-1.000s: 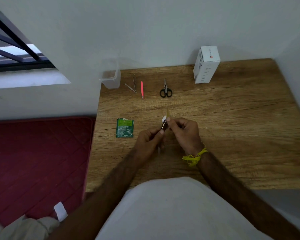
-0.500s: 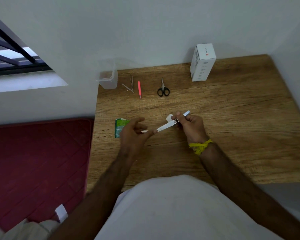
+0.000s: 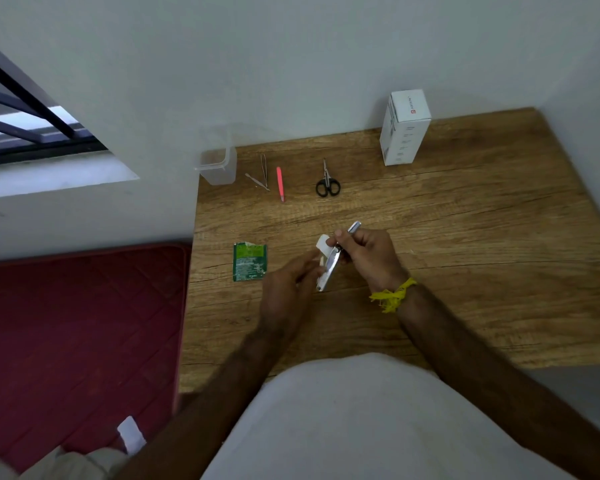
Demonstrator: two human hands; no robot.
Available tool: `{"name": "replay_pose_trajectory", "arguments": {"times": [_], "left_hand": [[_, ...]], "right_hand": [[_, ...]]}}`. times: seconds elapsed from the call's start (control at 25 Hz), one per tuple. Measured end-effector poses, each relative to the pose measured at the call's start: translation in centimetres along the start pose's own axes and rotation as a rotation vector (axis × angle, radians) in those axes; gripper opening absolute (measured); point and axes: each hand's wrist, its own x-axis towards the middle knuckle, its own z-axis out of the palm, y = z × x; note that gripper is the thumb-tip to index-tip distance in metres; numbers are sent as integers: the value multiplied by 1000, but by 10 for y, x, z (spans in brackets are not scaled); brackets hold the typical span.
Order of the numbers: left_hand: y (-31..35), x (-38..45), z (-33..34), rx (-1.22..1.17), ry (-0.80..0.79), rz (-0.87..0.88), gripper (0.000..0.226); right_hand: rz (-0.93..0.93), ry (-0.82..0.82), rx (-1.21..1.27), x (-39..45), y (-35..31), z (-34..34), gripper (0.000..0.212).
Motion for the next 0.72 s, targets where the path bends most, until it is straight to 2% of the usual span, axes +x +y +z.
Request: {"name": "replay_pose_trajectory", "arguments": {"times": [0.08,0.32,0.48,0.56,0.72], "left_hand": [[2,-2,3,5,-96,-10,49],[6,5,8,243,-205,-15,17],[5,5,8,280,-238,-5,17],[8,6,7,293,-253,9,24],[5,13,3,238,-255,77,19]], "right_hand": [[-21,-14,-15,4,-4,-2,25],[-82,-82,-224,7,1,0,26],[-106,-117,-305,8,1,-1,26],[-98,-115,-293,9,-4,-1,24],[35,-60,-96,17,-16,-13,32]]}}
